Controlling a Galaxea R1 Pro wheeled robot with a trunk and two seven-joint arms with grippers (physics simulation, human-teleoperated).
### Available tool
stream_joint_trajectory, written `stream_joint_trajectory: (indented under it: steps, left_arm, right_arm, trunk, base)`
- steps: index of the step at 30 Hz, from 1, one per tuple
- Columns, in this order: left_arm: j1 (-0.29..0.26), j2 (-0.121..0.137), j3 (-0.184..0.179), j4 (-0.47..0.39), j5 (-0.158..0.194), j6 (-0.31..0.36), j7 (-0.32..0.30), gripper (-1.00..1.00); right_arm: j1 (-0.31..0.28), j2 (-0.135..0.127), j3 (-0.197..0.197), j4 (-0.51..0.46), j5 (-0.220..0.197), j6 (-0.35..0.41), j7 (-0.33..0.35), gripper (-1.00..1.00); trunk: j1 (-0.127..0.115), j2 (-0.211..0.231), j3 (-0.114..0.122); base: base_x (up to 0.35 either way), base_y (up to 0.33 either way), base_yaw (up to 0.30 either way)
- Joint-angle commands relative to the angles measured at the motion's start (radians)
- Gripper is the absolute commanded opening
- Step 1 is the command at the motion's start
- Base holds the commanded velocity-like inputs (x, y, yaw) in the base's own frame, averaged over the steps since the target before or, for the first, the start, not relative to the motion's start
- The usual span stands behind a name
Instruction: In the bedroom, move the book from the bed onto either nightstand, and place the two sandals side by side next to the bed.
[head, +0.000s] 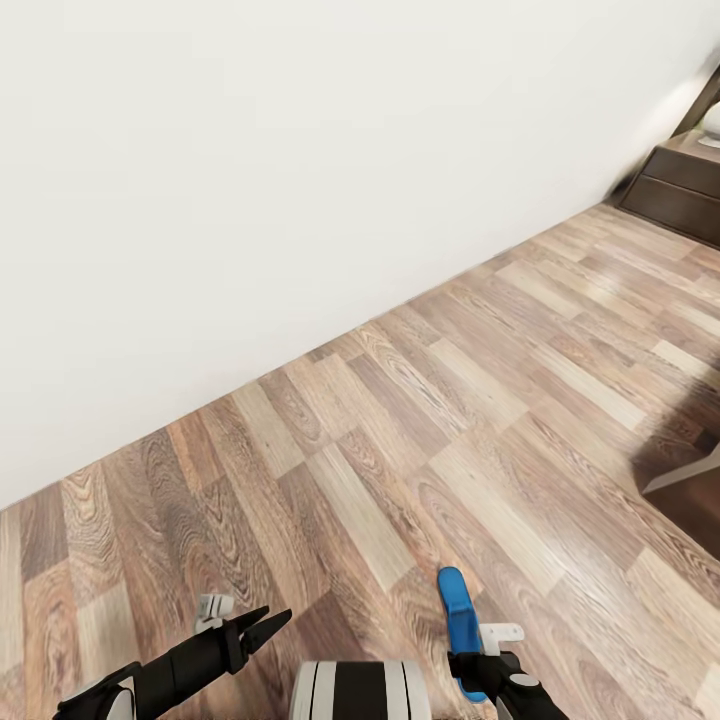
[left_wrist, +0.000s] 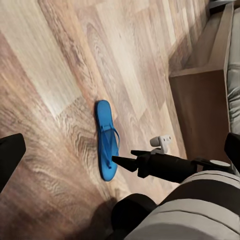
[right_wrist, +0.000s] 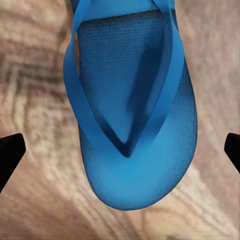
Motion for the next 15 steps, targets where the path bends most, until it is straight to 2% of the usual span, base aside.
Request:
stream_joint_trajectory:
  steps: [1,15]
  left_arm:
    - [0.000,0.000,0.000,0.000,0.006,0.008,-0.001,1.00]
    - [0.000,0.000,0.000,0.000,0.007,0.008,-0.004,1.00]
  right_arm:
    - [0.000,0.000,0.000,-0.002,0.001,0.006,0.001,1.00]
    - [0.000,-0.001,0.000,-0.002,0.001,0.006,0.001,1.00]
  trunk:
    - [0.000,0.000,-0.005]
    - [0.000,0.000,-0.005]
  base:
    - [0.000,0.000,0.000]
    - [0.000,0.000,0.000]
